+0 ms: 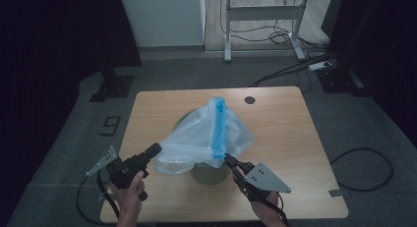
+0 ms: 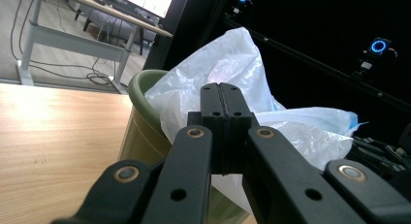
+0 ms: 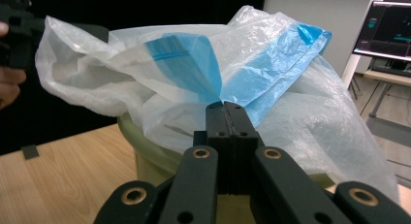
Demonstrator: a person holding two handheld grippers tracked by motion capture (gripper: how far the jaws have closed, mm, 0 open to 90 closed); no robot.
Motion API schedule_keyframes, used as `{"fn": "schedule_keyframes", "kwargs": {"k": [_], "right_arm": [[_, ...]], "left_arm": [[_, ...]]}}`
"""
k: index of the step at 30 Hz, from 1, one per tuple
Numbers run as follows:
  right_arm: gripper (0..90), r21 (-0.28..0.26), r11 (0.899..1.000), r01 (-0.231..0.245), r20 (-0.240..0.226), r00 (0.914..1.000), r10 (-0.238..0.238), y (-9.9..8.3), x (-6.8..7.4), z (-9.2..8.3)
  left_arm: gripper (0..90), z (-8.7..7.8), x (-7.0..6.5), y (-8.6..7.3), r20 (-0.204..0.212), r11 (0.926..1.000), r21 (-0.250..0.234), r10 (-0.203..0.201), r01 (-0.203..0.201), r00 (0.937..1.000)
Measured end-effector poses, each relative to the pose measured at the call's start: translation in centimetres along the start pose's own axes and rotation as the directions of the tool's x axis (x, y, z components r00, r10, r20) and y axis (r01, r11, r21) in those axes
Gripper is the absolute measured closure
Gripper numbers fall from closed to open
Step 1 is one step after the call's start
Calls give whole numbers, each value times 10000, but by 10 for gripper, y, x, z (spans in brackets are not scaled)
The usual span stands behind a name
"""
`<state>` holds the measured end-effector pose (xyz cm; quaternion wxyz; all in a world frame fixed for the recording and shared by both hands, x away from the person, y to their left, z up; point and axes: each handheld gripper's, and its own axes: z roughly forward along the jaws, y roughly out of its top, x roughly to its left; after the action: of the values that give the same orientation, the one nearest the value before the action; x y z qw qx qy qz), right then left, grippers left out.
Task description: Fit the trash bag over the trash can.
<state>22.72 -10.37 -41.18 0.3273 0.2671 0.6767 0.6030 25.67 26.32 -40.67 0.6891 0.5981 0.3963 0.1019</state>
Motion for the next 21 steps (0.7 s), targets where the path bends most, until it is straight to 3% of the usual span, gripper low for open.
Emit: {"fn": "schedule_keyframes", "kwargs": {"k": [5, 8, 11, 15, 21], "right_arm": [[891, 23, 9996, 287, 81, 9996, -287, -1, -1, -9], [891, 80, 9994, 346, 32, 9994, -346, -2, -1, -10], [891, 100, 9990, 444, -43, 9990, -444, -2, -1, -10], [891, 94, 9975, 698, -95, 9975, -697, 0, 0, -9], [891, 133, 9955, 939, -139, 9955, -937, 2, -1, -9]], "left_arm": [[897, -3, -2, 2, 189, 9999, 143, 53, -56, 9998], [838, -1, -8, 9, 281, 9991, 276, 321, -328, 9991], [756, 2, -15, 20, 102, 9953, 474, 842, -846, 9964], [626, 13, -26, 40, -231, 9808, 1067, 1664, -1631, 9858], [525, 39, -30, 63, -104, 9519, 2064, 2334, -2263, 9723]]}}
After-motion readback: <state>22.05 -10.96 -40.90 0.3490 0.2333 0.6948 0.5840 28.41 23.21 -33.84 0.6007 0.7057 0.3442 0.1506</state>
